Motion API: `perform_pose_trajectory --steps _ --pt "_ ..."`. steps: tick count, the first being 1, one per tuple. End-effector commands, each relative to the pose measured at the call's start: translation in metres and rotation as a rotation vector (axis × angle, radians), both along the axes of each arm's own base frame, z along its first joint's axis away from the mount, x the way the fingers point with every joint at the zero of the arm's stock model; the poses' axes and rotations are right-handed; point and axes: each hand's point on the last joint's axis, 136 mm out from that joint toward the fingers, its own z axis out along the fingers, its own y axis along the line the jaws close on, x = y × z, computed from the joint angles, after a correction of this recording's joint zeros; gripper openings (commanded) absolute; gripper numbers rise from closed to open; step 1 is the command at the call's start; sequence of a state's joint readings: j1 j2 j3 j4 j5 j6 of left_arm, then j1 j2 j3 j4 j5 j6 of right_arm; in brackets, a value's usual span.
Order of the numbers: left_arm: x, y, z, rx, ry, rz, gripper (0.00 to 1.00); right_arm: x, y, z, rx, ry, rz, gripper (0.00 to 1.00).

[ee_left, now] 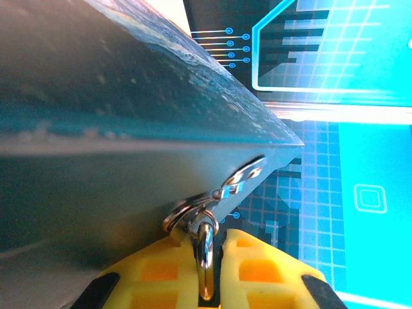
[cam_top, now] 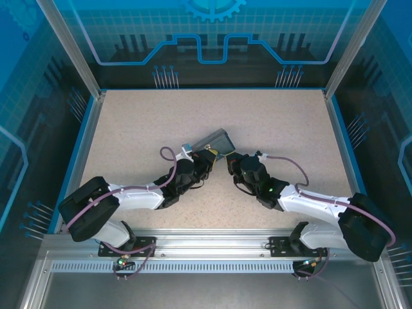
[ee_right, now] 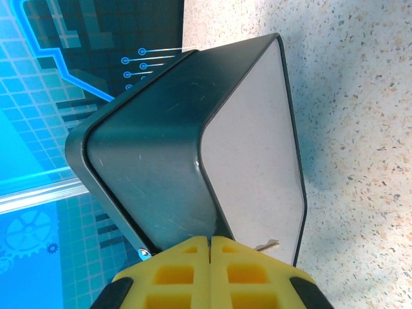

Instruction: Unlock the padlock with the key

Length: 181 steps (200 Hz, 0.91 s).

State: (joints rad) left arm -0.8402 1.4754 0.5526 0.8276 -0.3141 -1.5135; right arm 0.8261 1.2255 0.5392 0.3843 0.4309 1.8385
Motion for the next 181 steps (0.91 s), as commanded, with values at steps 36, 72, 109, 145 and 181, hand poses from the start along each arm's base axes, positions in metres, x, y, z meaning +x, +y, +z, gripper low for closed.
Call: perform_pose_trajectory --steps 36,72,109,145,181 --pt "0.003 -0.005 0.038 -0.091 -0.088 0.004 0.00 0.001 0.012 0.019 0.029 -0.049 0.023 0.00" --pt "0.003 -0.005 0.037 -0.092 -0.085 0.005 0.00 -0.002 0.005 0.014 0.009 -0.040 0.013 0.00" --pt "0.002 -0.003 0.038 -0.092 -0.083 0.008 0.00 -0.009 -0.013 0.006 -0.046 -0.021 -0.025 0.00" --pt "0.002 -0.004 0.040 -0.091 -0.082 0.005 0.00 -0.011 -0.017 0.009 -0.046 -0.033 -0.026 0.00" --pt "0.003 -0.005 0.041 -0.094 -0.084 0.004 0.00 -0.010 -0.011 0.010 -0.040 -0.036 -0.010 0.00"
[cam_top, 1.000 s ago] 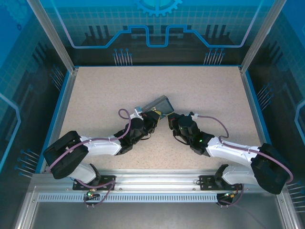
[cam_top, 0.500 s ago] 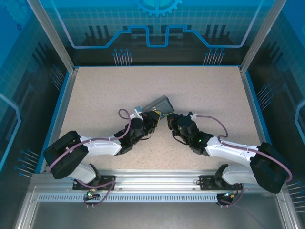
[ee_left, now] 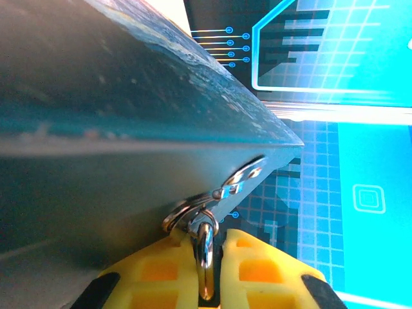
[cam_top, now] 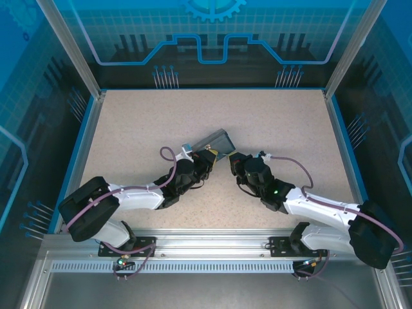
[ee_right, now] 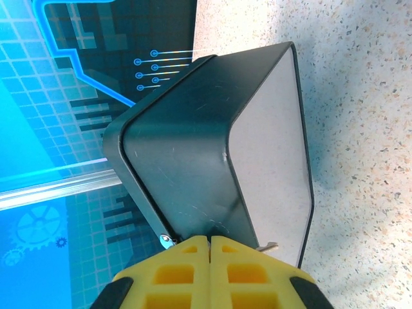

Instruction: Unlock the padlock with the key

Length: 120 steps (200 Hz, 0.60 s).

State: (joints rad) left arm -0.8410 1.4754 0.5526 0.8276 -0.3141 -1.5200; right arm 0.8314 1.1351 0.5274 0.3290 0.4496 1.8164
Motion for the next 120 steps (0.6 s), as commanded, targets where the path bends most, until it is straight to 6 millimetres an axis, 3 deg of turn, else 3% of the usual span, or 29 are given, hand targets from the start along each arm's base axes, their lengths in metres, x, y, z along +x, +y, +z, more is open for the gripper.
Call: perform_pose_trajectory --steps 1,120 --pt "0.003 -0.005 0.041 -0.089 -0.088 0.003 0.00 -0.001 -0.001 -0.005 -0.033 -0.005 -0.007 0.00" --pt "0.004 -0.007 0.042 -0.092 -0.086 -0.001 0.00 0.003 0.012 -0.002 -0.020 -0.014 0.019 0.00"
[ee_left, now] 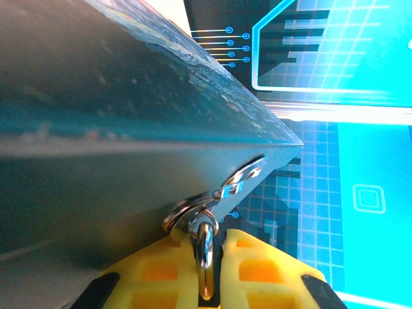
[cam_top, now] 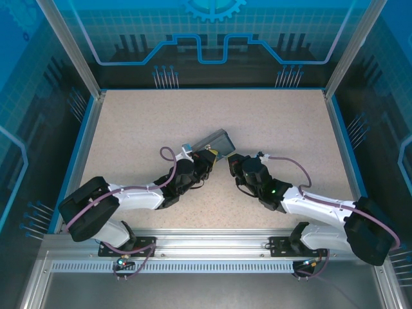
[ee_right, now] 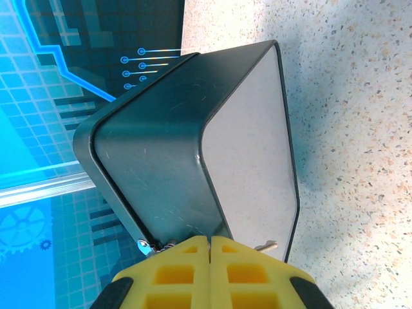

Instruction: Unlock the padlock with the key

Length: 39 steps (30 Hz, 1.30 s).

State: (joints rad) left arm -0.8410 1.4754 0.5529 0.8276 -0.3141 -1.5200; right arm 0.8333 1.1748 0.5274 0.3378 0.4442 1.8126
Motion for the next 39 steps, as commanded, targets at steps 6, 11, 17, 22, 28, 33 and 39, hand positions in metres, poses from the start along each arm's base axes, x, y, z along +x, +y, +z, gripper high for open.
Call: perform_pose_trajectory --steps 6,11,17,22,28,33,39 --pt "0.003 -0.007 0.041 -0.095 -0.085 -0.002 0.00 0.004 0.014 0.013 0.011 -0.041 0.021 0.00" --pt "0.003 -0.007 0.041 -0.094 -0.084 -0.004 0.00 0.005 0.015 0.017 0.014 -0.051 0.024 0.00" --pt "0.003 -0.006 0.041 -0.096 -0.084 -0.002 0.00 0.004 0.012 0.017 0.006 -0.050 0.016 0.00" --pt "0.003 -0.007 0.041 -0.094 -0.084 -0.002 0.00 0.004 0.012 0.019 0.005 -0.053 0.019 0.00" --pt "0.003 -0.009 0.041 -0.094 -0.083 -0.007 0.00 0.005 0.014 0.021 0.007 -0.058 0.026 0.00" --pt "0.003 -0.008 0.041 -0.096 -0.083 -0.006 0.00 0.006 0.017 0.025 0.012 -0.072 0.036 0.00" --pt "0.003 -0.011 0.042 -0.103 -0.082 -0.013 0.00 0.008 0.027 0.020 0.027 -0.072 0.066 0.00"
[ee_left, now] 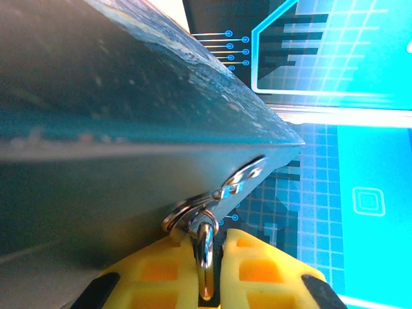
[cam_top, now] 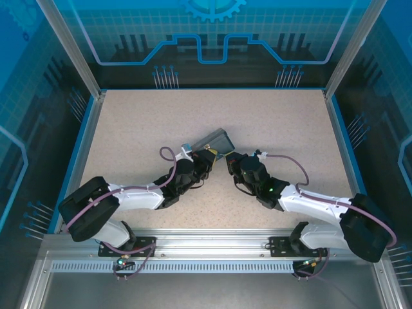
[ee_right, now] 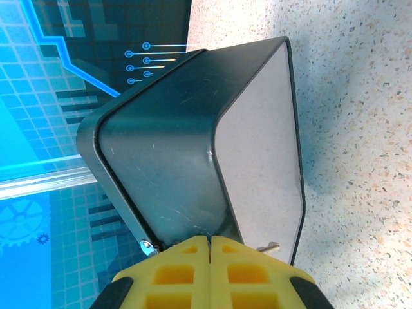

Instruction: Unlock the padlock with the key

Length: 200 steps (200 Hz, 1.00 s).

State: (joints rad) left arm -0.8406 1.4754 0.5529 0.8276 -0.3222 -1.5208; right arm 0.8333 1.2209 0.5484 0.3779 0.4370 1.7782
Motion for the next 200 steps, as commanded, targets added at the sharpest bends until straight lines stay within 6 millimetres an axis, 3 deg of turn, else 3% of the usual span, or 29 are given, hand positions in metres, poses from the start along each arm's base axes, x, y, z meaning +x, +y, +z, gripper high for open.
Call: perform_pose_trajectory --steps 1,68,168,200 --pt "0.002 -0.013 0.043 -0.105 -0.085 -0.025 0.00 0.001 0.019 0.017 0.049 -0.046 0.051 0.00" --pt "0.000 -0.013 0.040 -0.103 -0.079 -0.032 0.00 -0.001 0.017 0.014 0.054 -0.058 0.060 0.00" --pt "-0.010 0.006 0.031 -0.074 -0.022 -0.005 0.00 -0.027 -0.035 -0.006 -0.044 -0.040 0.007 0.00" --pt "-0.020 0.020 0.042 -0.039 -0.007 0.006 0.00 -0.035 -0.036 -0.005 -0.012 -0.070 0.041 0.00"
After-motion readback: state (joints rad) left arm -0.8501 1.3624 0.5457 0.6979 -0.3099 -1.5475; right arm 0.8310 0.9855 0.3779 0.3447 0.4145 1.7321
